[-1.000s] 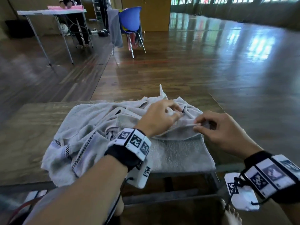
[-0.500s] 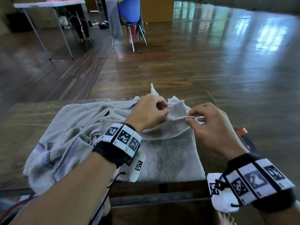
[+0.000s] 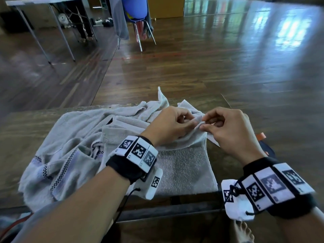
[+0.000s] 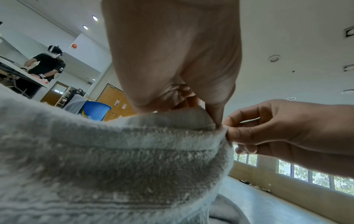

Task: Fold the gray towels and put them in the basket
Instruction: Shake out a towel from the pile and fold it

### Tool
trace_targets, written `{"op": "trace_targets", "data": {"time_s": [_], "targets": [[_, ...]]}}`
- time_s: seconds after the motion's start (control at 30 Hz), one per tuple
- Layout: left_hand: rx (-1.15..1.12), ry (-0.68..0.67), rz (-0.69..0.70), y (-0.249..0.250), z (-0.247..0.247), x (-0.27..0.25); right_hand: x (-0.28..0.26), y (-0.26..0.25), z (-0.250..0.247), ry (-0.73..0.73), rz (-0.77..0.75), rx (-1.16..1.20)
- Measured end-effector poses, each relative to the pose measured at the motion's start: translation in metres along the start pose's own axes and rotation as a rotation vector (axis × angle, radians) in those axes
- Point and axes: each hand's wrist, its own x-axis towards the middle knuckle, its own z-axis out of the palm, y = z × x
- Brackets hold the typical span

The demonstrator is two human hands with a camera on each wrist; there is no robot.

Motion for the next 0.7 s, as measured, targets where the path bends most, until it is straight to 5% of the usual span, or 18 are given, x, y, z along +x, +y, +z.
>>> {"op": "trace_targets", "data": {"time_s": [0.7], "targets": [[0.068,0.098,0.082,-0.01,0.001,0.001,-0.006,-0.016,0.01,0.027,0.148,-0.047]]}}
